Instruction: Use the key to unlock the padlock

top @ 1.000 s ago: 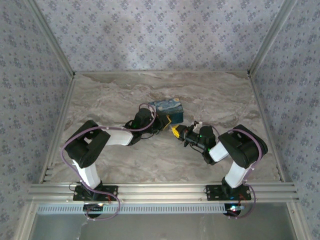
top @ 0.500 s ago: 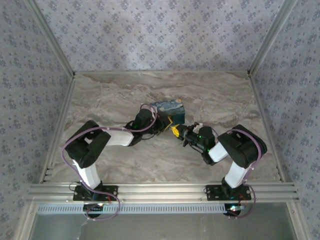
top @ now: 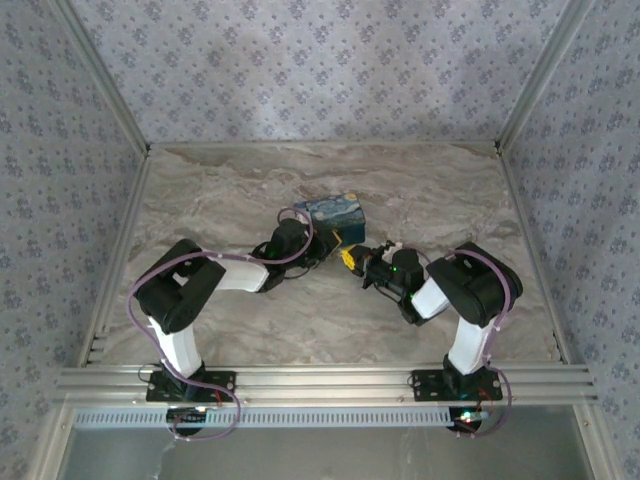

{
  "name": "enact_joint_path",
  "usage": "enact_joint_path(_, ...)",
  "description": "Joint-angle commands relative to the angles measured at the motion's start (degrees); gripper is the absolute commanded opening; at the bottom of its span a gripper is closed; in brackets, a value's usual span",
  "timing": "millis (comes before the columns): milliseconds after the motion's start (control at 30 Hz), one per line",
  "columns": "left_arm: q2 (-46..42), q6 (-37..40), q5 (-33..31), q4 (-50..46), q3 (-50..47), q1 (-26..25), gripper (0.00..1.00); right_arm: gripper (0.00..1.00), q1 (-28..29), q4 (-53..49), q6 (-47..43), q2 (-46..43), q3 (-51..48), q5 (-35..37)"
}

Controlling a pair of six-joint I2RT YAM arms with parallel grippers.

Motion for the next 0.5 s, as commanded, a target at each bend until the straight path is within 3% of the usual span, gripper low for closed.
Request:
enact_joint_path(0,0.3,-1.1,10.7,5.8,1.7,-4.8,0.00,0.00,0.3,-0.1,-1.5,1.4,3.2,4.0)
enact_joint_path(467,0.8,-1.8,12.0,6.7,1.8,-5.2,0.00,0.00,0.3,-0.4,-1.9,2.1,4.3,4.1)
